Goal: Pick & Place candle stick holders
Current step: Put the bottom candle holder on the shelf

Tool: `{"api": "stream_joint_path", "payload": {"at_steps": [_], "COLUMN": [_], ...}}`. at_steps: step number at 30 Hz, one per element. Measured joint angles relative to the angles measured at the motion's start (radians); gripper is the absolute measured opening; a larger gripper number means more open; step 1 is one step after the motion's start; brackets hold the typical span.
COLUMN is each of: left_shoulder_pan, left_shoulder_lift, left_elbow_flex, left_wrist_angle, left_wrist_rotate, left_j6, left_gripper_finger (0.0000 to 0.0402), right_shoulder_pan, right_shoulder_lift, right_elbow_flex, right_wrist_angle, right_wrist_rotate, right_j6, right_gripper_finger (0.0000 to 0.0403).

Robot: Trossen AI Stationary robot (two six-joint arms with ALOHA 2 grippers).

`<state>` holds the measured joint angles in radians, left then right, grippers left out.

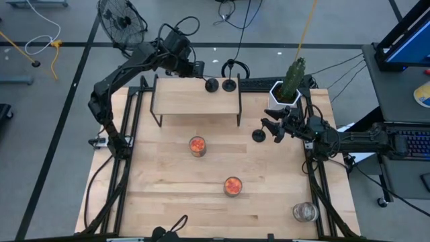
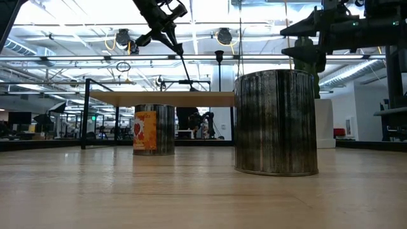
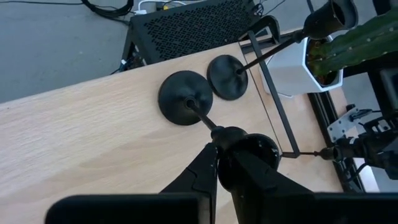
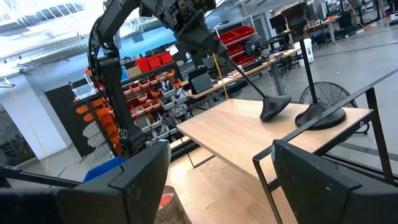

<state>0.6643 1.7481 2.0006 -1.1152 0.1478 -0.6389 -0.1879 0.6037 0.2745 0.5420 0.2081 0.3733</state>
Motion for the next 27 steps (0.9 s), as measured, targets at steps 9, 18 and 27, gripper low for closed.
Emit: {"api": "stream_joint_path", "payload": {"at_steps": [9,18,27], "left_shoulder_pan": [0.0,0.001,0.004], "left_shoulder_lift": [0.0,0.0,0.0], "left_elbow_flex": [0.0,0.0,-0.001], "left_wrist_angle": [0.018,0.03,0.081], "left_wrist_rotate": [0.0,-0.027,-0.046], "left_j6": [0.007,0.016,0.016], "left_gripper_finger": [0.0035,0.0075,0.0126], "right_shoulder_pan": [0.0,0.0,0.0], "right_shoulder_lift": [0.0,0.0,0.0], "right_elbow_flex": [0.0,0.0,0.0], "right_wrist_angle": [0.008,0.008,0.008], "right_wrist_rotate": [0.0,0.0,0.0], "right_j6": [0.0,0.0,0.0], "right_gripper_finger": [0.0274,0.0274,0.0274]}}
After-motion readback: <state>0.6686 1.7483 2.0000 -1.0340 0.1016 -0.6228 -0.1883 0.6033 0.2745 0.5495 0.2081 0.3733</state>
